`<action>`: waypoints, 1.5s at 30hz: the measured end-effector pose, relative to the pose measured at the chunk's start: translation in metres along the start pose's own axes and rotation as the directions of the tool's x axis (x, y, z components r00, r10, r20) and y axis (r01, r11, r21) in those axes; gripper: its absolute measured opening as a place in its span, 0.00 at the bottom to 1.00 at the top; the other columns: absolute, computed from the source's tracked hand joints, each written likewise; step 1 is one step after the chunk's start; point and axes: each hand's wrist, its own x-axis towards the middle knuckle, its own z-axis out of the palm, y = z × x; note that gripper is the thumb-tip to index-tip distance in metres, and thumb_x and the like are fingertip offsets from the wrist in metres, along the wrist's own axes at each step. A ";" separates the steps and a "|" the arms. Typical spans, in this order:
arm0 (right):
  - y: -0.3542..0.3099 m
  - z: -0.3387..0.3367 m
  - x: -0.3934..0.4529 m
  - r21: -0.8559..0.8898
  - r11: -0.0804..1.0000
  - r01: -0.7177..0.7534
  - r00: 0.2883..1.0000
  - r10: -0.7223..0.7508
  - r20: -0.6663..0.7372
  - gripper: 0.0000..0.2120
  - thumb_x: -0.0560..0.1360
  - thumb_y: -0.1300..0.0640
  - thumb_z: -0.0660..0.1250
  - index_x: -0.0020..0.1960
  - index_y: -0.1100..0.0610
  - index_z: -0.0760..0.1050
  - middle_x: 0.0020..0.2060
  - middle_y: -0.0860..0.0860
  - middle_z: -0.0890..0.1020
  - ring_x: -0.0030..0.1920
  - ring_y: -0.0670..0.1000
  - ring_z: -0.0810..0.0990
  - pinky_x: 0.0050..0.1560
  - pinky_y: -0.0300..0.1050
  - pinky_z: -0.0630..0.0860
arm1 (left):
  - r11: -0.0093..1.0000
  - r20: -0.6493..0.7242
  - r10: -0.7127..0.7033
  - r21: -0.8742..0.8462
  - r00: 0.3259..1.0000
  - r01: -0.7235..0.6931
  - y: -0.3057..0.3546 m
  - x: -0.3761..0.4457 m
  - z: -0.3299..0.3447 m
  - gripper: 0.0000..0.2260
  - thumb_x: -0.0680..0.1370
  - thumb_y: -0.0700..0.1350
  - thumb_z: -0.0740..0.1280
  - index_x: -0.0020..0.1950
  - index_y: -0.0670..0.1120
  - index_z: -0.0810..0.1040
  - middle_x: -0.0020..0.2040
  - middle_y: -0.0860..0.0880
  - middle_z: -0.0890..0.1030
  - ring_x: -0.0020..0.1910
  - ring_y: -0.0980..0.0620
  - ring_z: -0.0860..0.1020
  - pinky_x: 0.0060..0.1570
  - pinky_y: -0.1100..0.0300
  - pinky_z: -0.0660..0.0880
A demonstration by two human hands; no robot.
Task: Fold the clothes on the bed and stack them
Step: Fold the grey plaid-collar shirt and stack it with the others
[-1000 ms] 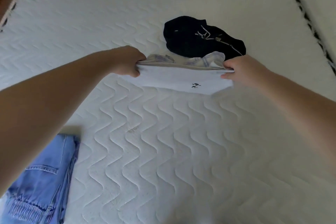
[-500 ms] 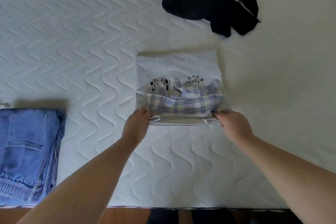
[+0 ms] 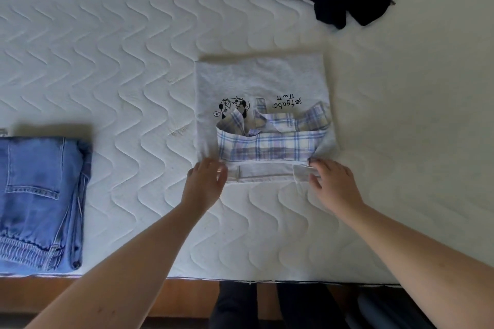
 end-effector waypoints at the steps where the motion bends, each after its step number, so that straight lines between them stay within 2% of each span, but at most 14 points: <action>1: -0.002 -0.004 0.005 0.086 0.996 -0.020 0.995 0.028 -0.098 0.14 0.77 0.53 0.65 0.61 0.56 0.77 0.55 0.53 0.80 0.57 0.57 0.79 0.56 0.51 0.71 | 0.991 -0.050 -0.075 -0.117 0.996 0.068 0.003 0.008 -0.003 0.12 0.82 0.48 0.63 0.59 0.42 0.78 0.56 0.42 0.78 0.54 0.40 0.78 0.55 0.47 0.74; 5: -0.014 -0.017 0.035 0.194 0.980 -0.044 0.960 0.095 -0.262 0.15 0.76 0.57 0.68 0.62 0.59 0.75 0.58 0.56 0.78 0.58 0.59 0.76 0.57 0.54 0.71 | 0.816 -0.080 -0.367 -0.506 0.927 0.279 0.016 0.049 -0.018 0.18 0.82 0.53 0.61 0.67 0.43 0.71 0.57 0.46 0.77 0.54 0.47 0.77 0.54 0.53 0.74; 8: -0.026 -0.022 0.055 0.153 0.988 -0.002 0.977 0.034 -0.210 0.17 0.77 0.57 0.66 0.66 0.57 0.74 0.64 0.55 0.76 0.65 0.59 0.72 0.64 0.56 0.67 | 0.620 0.108 -0.491 -0.654 0.864 0.434 0.026 0.078 -0.026 0.22 0.79 0.56 0.65 0.69 0.47 0.70 0.54 0.52 0.77 0.48 0.53 0.78 0.49 0.58 0.73; 11: -0.041 -0.017 0.069 0.040 0.989 0.144 0.987 -0.141 -0.072 0.20 0.79 0.54 0.64 0.70 0.54 0.71 0.67 0.52 0.74 0.68 0.56 0.69 0.68 0.54 0.62 | 0.561 0.206 -0.494 -0.667 0.844 0.491 0.030 0.092 -0.027 0.18 0.76 0.50 0.71 0.64 0.47 0.75 0.51 0.52 0.79 0.41 0.60 0.75 0.38 0.65 0.69; 16: -0.057 -0.004 0.078 -0.143 0.981 0.128 0.992 -0.125 0.034 0.26 0.75 0.47 0.67 0.71 0.51 0.68 0.62 0.51 0.76 0.63 0.55 0.70 0.62 0.54 0.59 | 0.617 0.362 -0.371 -0.592 0.855 0.518 0.031 0.093 -0.033 0.18 0.73 0.37 0.67 0.63 0.44 0.80 0.48 0.48 0.83 0.41 0.53 0.77 0.38 0.64 0.71; 21: -0.058 -0.006 0.070 -0.217 0.960 0.179 0.983 -0.185 -0.008 0.09 0.73 0.54 0.69 0.53 0.52 0.80 0.46 0.50 0.82 0.54 0.57 0.74 0.53 0.52 0.60 | 0.842 0.396 -0.182 -0.411 0.900 0.350 0.034 0.085 -0.041 0.24 0.70 0.31 0.68 0.61 0.52 0.75 0.48 0.51 0.79 0.39 0.53 0.77 0.27 0.67 0.71; 24: -0.054 -0.008 0.052 -0.205 0.941 0.269 0.957 -0.286 -0.056 0.05 0.65 0.59 0.75 0.39 0.56 0.80 0.34 0.51 0.80 0.43 0.58 0.77 0.48 0.52 0.70 | 0.931 0.362 -0.064 -0.314 0.930 0.187 0.039 0.082 -0.040 0.17 0.69 0.35 0.71 0.50 0.53 0.73 0.41 0.55 0.79 0.38 0.57 0.77 0.28 0.69 0.68; 27: -0.050 -0.006 0.035 -0.212 0.903 0.374 0.919 -0.391 -0.044 0.08 0.67 0.53 0.76 0.34 0.55 0.79 0.30 0.50 0.78 0.38 0.57 0.77 0.43 0.50 0.73 | 0.982 0.345 0.037 -0.186 0.938 0.030 0.042 0.082 -0.034 0.09 0.72 0.44 0.73 0.42 0.55 0.76 0.38 0.57 0.79 0.39 0.56 0.78 0.33 0.65 0.68; 30: -0.048 -0.005 0.026 -0.169 0.897 0.408 0.905 -0.422 -0.052 0.17 0.75 0.45 0.68 0.31 0.54 0.78 0.27 0.48 0.79 0.36 0.54 0.77 0.41 0.49 0.72 | 0.991 0.365 0.106 -0.113 0.925 -0.069 0.044 0.081 -0.026 0.06 0.74 0.54 0.73 0.44 0.54 0.81 0.38 0.59 0.77 0.39 0.58 0.76 0.37 0.63 0.71; 35: -0.050 -0.020 0.033 0.091 0.949 0.301 0.926 -0.269 -0.264 0.27 0.81 0.48 0.58 0.24 0.55 0.66 0.19 0.49 0.67 0.24 0.52 0.69 0.35 0.49 0.72 | 0.993 0.384 0.103 0.014 0.918 -0.117 0.048 0.079 -0.012 0.09 0.80 0.52 0.63 0.53 0.51 0.82 0.44 0.51 0.81 0.45 0.50 0.78 0.40 0.59 0.72; 38: -0.051 -0.034 0.056 0.225 0.957 0.182 0.931 -0.094 -0.353 0.19 0.80 0.52 0.61 0.31 0.55 0.70 0.25 0.49 0.69 0.29 0.52 0.70 0.39 0.51 0.73 | 0.997 0.287 0.069 0.000 0.956 -0.072 0.052 0.079 -0.012 0.12 0.81 0.51 0.58 0.52 0.51 0.80 0.40 0.53 0.79 0.42 0.50 0.78 0.38 0.59 0.71; 40: -0.051 -0.036 0.079 0.217 0.974 0.059 0.954 0.009 -0.300 0.08 0.78 0.53 0.64 0.50 0.56 0.79 0.42 0.53 0.79 0.46 0.58 0.78 0.50 0.52 0.71 | 0.998 0.200 0.012 -0.060 0.980 0.000 0.053 0.079 -0.013 0.10 0.81 0.48 0.59 0.48 0.49 0.78 0.37 0.53 0.76 0.39 0.49 0.75 0.35 0.59 0.68; 42: -0.048 -0.036 0.105 0.102 0.994 -0.041 0.992 0.053 -0.118 0.22 0.76 0.51 0.67 0.69 0.54 0.71 0.63 0.54 0.75 0.66 0.60 0.71 0.65 0.55 0.63 | 0.981 0.166 -0.048 -0.175 0.985 0.077 0.050 0.079 -0.014 0.07 0.79 0.45 0.60 0.43 0.48 0.75 0.34 0.52 0.76 0.37 0.49 0.74 0.32 0.59 0.67; 45: -0.043 -0.040 0.134 -0.100 0.995 0.009 0.995 0.001 0.100 0.26 0.75 0.46 0.68 0.71 0.50 0.69 0.69 0.52 0.71 0.72 0.57 0.62 0.72 0.57 0.51 | 0.961 0.204 -0.039 -0.260 0.978 0.093 0.042 0.076 -0.016 0.04 0.77 0.44 0.64 0.45 0.52 0.74 0.36 0.55 0.77 0.38 0.51 0.75 0.34 0.60 0.69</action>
